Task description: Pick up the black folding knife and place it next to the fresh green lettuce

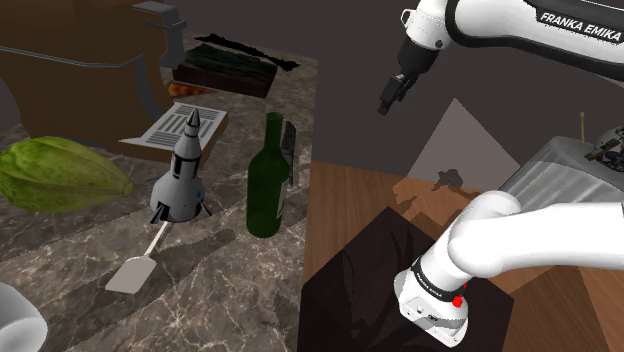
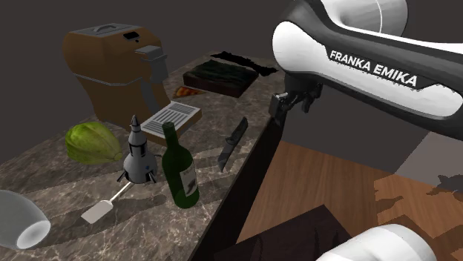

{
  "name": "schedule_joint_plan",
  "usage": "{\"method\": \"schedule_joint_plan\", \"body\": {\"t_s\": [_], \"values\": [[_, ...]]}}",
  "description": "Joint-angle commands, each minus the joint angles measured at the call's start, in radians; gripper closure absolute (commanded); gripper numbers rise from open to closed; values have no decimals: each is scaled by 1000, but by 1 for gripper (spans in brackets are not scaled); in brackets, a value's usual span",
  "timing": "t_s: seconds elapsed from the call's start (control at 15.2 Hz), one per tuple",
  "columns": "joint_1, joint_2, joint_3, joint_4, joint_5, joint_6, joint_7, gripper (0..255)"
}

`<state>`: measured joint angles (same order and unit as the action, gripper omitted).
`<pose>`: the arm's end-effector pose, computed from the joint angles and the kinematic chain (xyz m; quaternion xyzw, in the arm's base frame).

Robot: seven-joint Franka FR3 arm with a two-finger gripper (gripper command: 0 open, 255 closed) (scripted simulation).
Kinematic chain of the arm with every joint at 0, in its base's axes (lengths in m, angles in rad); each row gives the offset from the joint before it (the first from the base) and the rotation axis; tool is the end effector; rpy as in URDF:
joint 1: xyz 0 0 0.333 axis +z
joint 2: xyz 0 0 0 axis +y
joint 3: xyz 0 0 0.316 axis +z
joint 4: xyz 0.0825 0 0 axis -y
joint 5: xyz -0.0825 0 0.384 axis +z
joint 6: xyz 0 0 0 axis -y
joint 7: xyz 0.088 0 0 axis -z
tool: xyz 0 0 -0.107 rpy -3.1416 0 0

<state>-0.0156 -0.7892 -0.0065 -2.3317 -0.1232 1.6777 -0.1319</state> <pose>0.3166 -0.0196 0.6140 0.9943 0.0579 0.0627 0.0642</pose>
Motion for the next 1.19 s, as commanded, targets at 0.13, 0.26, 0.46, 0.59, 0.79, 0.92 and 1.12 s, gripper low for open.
{"method": "schedule_joint_plan", "body": {"t_s": [0.13, 0.26, 0.46, 0.59, 0.79, 0.92, 1.12], "values": [[-6, 52, 19, -11, 17, 51, 56, 0], [-11, 109, 37, -16, 33, 101, 110, 0], [-20, 203, 62, -13, 53, 175, 189, 0], [-26, 270, 78, -4, 65, 222, 241, 0], [-34, 377, 99, 20, 78, 288, 317, 0], [-40, 450, 111, 44, 84, 329, 366, 0], [-46, 564, 126, 88, 90, 385, 438, 0]]}}
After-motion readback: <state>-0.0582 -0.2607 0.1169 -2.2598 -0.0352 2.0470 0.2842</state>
